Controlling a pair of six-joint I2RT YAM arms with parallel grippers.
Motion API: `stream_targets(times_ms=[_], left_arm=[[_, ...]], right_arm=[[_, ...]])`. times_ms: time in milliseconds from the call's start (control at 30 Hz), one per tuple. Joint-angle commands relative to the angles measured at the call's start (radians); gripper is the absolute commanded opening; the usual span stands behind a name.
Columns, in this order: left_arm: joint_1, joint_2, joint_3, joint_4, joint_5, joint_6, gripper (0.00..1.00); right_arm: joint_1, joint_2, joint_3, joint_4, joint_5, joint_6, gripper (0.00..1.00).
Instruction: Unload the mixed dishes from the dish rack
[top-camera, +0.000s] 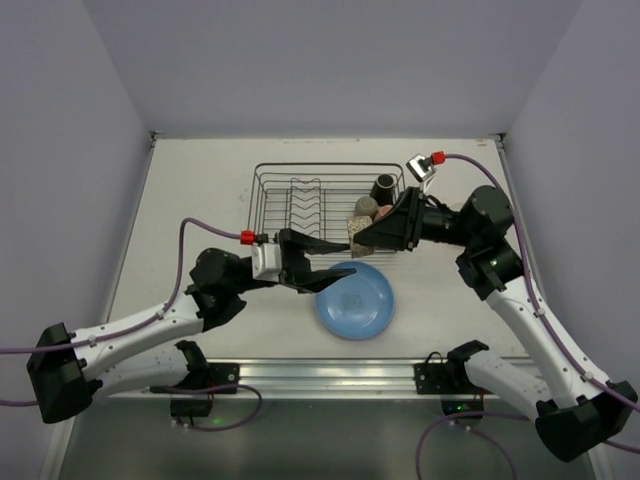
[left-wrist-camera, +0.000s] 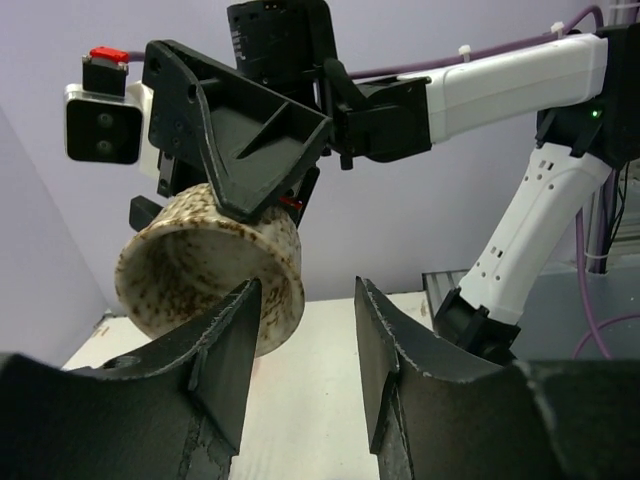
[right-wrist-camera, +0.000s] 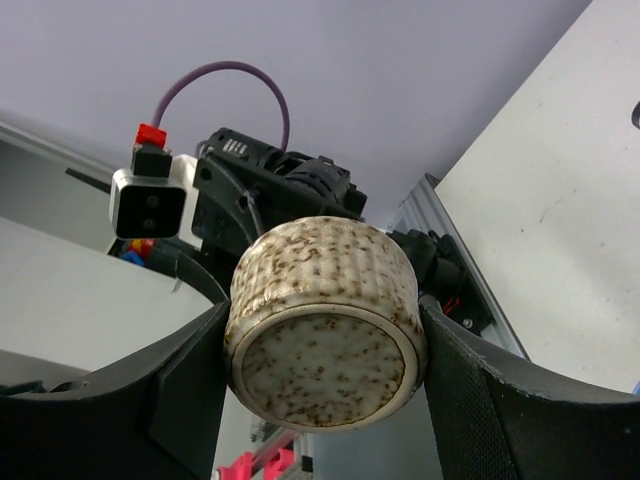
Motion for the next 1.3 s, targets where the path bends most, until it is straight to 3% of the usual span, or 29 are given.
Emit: stream_targets(times_ms=[0, 233, 600, 700, 733, 833, 967, 1033, 1100, 1133, 1167, 1267], left_arm=[[-0.023, 0.032, 0.047, 0.096, -0.050, 0.005, 0.46], [-0.038, 0.081, 0.068, 0.107, -0.078, 0.015, 0.26], [-0.043, 0.118, 0.088, 0.126, -0.113, 0.018, 0.17], [-0.046, 0.132, 0.099, 0.126, -0.109, 0.010, 0.00], [-0.047, 0.135, 0.102, 0.126, -0.110, 0.007, 0.00], [-0.047, 0.132, 0.103, 0.126, -0.113, 0.002, 0.00], [-0.047, 0.110, 0.093, 0.113, -0.122, 0.012, 0.00], [-0.049, 0.096, 0.079, 0.113, -0.142, 0.013, 0.00], [-0.049, 0.090, 0.073, 0.110, -0.159, 0.016, 0.00], [-0.049, 0.083, 0.071, 0.106, -0.179, 0.019, 0.00], [-0.049, 0.076, 0.068, 0.094, -0.190, 0.022, 0.00], [-0.047, 0.052, 0.065, 0.052, -0.228, 0.035, 0.00]], right_arm=[[-0.004, -0.019, 0.028, 0.038, 0.038, -0.013, 0.05], [-0.002, -0.019, 0.025, 0.056, 0.025, -0.002, 0.05], [-0.004, -0.026, 0.002, 0.099, 0.022, 0.030, 0.05], [-0.004, -0.028, -0.001, 0.094, 0.021, 0.030, 0.05], [-0.004, -0.028, -0.001, 0.094, 0.019, 0.029, 0.06], [-0.004, -0.025, -0.007, 0.096, 0.018, 0.023, 0.18], [-0.004, -0.019, -0.016, 0.099, 0.018, 0.015, 0.59], [-0.004, -0.019, -0.022, 0.100, 0.022, 0.012, 0.67], [-0.004, -0.013, -0.021, 0.090, 0.024, 0.006, 0.83], [-0.004, -0.009, -0.018, 0.081, 0.024, -0.010, 0.84], [-0.004, -0.009, -0.016, 0.070, 0.028, -0.022, 0.99], [-0.005, -0.012, -0.002, -0.016, 0.080, -0.079, 0.99]])
